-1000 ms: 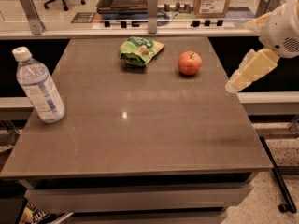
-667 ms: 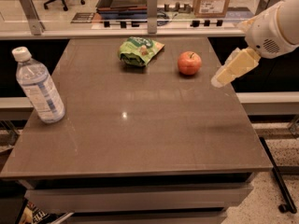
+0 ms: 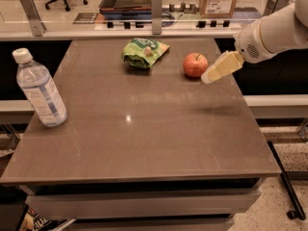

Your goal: Move apple near blue plastic bottle

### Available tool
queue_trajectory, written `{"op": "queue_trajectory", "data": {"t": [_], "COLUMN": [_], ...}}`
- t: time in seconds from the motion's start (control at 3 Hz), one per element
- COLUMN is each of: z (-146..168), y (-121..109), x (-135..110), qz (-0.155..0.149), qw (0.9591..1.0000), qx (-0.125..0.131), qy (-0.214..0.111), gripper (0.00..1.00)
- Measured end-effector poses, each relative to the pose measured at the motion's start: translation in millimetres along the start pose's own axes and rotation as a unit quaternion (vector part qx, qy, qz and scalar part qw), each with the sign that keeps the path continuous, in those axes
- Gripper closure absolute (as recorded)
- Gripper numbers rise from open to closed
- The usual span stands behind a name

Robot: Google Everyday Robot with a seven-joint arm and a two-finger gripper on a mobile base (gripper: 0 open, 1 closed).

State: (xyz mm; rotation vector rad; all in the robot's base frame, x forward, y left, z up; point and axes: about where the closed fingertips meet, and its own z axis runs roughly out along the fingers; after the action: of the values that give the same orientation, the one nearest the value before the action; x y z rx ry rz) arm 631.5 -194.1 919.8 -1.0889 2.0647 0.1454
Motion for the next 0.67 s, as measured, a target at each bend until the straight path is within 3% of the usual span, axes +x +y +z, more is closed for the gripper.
{"op": "queue_trajectory", "data": {"t": [0.67], "z": [65.1], "y": [-18.6], "x": [5.8], "qz": [0.042], "qw": [0.9971], "qx": [-0.038], "qy": [-0.052], "gripper": [0.0]}}
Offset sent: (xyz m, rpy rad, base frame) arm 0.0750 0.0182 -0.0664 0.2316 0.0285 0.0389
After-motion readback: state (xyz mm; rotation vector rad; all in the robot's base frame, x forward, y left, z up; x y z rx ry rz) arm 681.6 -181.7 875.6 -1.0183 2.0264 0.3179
